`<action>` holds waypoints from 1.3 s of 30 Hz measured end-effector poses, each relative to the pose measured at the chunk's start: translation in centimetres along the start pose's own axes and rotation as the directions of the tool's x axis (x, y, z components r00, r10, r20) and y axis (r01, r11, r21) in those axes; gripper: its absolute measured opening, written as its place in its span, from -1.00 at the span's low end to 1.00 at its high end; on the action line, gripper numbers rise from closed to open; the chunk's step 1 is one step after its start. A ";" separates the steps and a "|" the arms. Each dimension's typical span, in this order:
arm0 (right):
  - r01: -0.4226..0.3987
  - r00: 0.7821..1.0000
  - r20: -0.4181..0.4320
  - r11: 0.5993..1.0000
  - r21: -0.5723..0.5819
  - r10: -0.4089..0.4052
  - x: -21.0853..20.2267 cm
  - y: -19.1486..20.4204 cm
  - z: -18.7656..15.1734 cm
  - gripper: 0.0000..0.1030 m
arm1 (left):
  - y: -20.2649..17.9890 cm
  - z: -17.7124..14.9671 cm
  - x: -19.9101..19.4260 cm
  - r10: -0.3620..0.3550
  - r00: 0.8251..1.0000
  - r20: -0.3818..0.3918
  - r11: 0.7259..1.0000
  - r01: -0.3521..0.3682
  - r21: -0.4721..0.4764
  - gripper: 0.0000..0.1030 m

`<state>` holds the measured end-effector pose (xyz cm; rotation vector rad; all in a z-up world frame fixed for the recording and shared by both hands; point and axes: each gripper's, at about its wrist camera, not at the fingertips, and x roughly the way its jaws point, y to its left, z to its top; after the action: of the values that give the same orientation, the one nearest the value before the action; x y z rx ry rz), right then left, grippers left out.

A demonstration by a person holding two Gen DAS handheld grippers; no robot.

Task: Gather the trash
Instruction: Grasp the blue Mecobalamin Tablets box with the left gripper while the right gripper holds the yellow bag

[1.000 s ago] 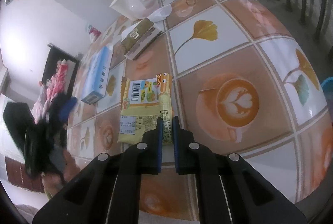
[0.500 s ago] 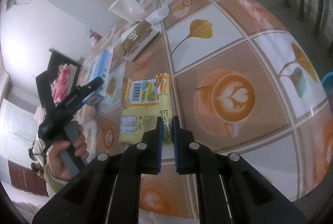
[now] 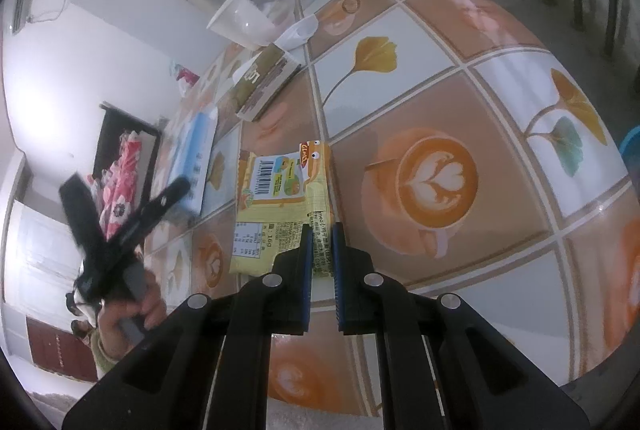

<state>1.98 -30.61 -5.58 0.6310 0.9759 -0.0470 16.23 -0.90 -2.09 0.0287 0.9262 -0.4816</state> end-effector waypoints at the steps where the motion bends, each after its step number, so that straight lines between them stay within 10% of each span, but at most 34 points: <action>1: -0.001 1.000 0.001 1.000 0.001 0.001 -0.1 -0.1 0.0 -0.85 | -0.2 -0.7 -0.5 -0.018 1.000 -0.008 1.000 0.018 0.013 0.47; 12: -0.022 1.000 -0.005 1.000 0.023 0.022 -1.0 -1.0 -1.1 -0.85 | -2.0 -6.4 -4.2 -0.100 0.990 -0.098 0.992 0.107 0.074 0.49; 23: -0.028 0.999 0.044 1.000 0.007 0.028 -1.7 -1.0 -2.5 -0.86 | -1.3 -3.5 -1.5 -0.008 0.981 -0.193 1.000 0.005 -0.017 0.79; 39: -0.111 0.993 0.039 0.992 0.067 0.108 -1.8 -2.4 -2.6 -0.86 | -4.0 -2.6 1.0 0.168 0.972 -0.161 0.980 -0.148 0.131 0.75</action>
<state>-1.76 -31.67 -6.33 0.7439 0.9070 0.0055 13.07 -4.29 -3.70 0.2538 1.0542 -0.3891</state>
